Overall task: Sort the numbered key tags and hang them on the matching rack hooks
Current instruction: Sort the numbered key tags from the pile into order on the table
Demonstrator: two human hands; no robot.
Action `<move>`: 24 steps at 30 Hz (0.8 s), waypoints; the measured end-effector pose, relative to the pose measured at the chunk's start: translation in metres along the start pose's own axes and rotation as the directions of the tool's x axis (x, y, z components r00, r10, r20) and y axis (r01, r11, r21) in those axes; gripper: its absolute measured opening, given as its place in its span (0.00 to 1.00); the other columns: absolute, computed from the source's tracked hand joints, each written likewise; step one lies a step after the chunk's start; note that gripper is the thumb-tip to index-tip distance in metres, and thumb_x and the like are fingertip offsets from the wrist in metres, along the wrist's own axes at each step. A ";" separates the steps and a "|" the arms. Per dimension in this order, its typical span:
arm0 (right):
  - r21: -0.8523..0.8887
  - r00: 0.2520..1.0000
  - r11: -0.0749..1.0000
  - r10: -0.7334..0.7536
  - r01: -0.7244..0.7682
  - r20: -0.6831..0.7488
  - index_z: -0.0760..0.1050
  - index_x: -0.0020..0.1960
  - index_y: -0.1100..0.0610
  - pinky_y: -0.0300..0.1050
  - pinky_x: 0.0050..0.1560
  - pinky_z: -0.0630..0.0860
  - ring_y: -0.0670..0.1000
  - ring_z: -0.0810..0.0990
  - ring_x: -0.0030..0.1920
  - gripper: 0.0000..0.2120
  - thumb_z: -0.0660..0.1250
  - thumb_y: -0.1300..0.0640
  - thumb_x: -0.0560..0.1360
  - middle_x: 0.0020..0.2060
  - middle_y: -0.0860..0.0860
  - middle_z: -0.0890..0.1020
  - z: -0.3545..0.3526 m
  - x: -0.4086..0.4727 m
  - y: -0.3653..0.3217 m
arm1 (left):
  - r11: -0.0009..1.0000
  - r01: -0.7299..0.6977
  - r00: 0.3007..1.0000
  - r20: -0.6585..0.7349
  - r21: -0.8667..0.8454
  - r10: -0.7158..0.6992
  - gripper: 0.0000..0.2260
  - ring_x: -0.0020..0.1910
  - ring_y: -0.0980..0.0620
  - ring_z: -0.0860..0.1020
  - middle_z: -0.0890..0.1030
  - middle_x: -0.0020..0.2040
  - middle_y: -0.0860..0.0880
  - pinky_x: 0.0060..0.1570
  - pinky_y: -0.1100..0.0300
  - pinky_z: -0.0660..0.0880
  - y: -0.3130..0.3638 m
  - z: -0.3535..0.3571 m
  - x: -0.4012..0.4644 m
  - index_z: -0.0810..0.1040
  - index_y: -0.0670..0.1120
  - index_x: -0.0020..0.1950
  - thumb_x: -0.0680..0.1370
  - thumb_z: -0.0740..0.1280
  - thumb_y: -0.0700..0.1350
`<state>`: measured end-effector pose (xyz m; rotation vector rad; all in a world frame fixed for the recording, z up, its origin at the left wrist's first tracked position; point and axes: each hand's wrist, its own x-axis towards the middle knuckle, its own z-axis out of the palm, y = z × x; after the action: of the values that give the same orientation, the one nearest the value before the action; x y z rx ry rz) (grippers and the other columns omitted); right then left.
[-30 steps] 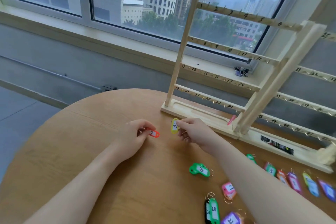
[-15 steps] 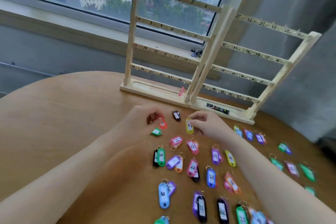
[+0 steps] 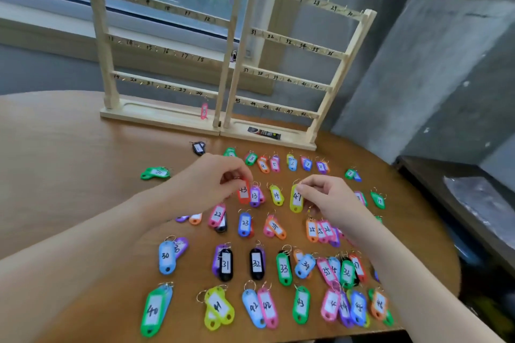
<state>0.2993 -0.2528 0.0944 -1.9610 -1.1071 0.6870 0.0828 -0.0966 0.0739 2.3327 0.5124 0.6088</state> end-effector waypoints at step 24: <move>0.012 0.990 1.000 -0.007 0.009 -0.139 0.83 0.48 0.55 0.39 0.37 0.76 0.45 0.81 0.34 0.02 0.72 0.56 0.78 0.36 0.50 0.86 -0.068 -0.084 0.056 | 0.996 -0.084 0.933 0.352 0.021 0.071 0.02 0.38 0.65 0.78 0.83 0.40 0.57 0.39 0.72 0.70 0.074 0.076 0.026 0.86 0.52 0.48 0.78 0.73 0.47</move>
<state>0.3357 -0.3691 0.0936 -1.9614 -1.0224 0.5426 0.1602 -0.1739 0.0810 2.4320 0.2671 0.2066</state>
